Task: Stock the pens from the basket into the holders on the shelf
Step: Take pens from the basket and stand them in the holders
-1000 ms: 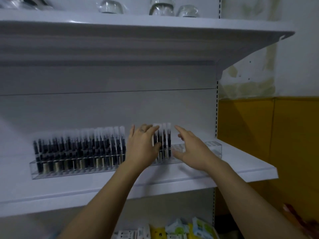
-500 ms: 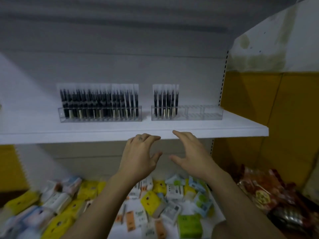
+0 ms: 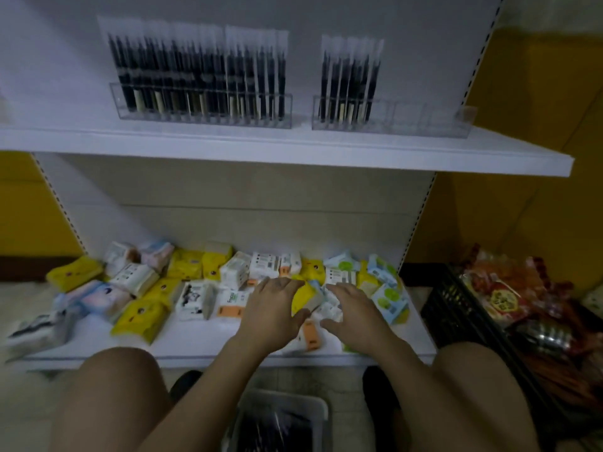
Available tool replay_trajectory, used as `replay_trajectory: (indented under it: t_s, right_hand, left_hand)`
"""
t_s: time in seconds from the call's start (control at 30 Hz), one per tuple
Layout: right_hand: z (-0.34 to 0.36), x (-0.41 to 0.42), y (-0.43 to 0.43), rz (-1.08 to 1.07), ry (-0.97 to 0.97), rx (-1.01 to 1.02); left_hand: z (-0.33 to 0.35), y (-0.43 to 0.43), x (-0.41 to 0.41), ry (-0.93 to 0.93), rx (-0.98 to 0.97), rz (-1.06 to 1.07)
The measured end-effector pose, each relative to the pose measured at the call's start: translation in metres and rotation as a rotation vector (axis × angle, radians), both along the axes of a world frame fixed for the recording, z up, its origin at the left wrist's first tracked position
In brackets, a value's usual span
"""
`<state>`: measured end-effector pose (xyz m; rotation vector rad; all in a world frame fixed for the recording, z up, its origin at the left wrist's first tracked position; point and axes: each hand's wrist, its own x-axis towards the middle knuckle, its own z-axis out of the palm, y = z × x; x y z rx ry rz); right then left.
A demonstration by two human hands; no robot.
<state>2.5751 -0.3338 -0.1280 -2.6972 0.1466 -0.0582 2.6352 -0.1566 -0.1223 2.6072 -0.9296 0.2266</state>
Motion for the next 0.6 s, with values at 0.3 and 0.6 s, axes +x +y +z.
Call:
replay_trajectory:
  t_s: [0.3,0.6]
  right_hand:
    - [-0.101,0.004,0.017,0.022,0.279,0.019]
    - [-0.177,-0.008,0.038,0.04,0.523,0.041]
  left_hand:
    - [-0.101,0.015,0.006,0.288,0.174,0.077]
    - [-0.185,0.023,-0.012,0.73,0.276,0.158]
